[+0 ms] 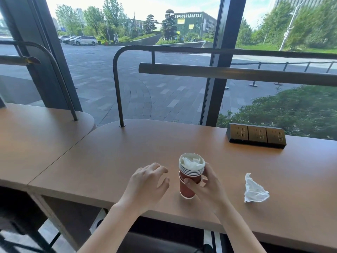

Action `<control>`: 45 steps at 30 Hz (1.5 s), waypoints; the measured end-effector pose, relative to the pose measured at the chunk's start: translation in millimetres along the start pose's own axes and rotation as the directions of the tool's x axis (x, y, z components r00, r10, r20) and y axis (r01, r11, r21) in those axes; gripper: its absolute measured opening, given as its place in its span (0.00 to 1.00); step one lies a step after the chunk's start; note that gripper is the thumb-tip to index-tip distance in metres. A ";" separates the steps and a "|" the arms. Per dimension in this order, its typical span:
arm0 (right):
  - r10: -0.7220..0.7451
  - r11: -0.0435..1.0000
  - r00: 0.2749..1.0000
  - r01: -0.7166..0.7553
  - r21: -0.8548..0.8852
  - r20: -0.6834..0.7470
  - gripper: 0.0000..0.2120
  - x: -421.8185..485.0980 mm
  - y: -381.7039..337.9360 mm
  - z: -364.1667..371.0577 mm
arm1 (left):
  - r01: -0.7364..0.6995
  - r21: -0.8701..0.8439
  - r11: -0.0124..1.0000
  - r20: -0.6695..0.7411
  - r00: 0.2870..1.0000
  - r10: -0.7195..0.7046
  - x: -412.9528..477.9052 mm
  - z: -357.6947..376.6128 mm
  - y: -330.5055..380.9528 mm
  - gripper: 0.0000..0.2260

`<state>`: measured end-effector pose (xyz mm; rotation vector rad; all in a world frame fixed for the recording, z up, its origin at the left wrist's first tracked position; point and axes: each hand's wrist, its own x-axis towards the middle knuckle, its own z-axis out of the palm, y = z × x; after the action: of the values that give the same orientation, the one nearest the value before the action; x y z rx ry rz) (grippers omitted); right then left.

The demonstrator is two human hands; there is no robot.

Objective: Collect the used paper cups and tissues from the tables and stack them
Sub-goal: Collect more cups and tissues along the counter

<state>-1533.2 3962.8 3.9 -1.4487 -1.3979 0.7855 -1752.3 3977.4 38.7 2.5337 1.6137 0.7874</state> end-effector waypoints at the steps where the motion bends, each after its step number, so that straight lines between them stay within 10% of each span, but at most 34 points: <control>1: 0.001 1.000 1.000 -0.002 0.007 0.004 0.26 -1.9 1.6 0.8 | -0.002 0.003 1.000 0.002 1.000 0.002 -0.5 0.6 0.0 0.12; 29: 0.009 0.999 0.999 -0.007 -0.044 0.048 0.30 -5.2 19.5 8.7 | 0.011 0.033 0.999 0.013 1.000 -0.012 0.2 16.1 1.7 0.12; 45: -0.035 0.999 0.983 0.035 -0.001 -0.178 0.24 13.4 -8.2 -87.0 | -0.101 0.071 0.992 0.008 0.995 0.100 57.6 16.4 64.8 0.16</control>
<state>-1454.6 3958.5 44.1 -1.4516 -1.2827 0.6190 -1671.7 4000.8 66.1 2.6825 1.5505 0.7450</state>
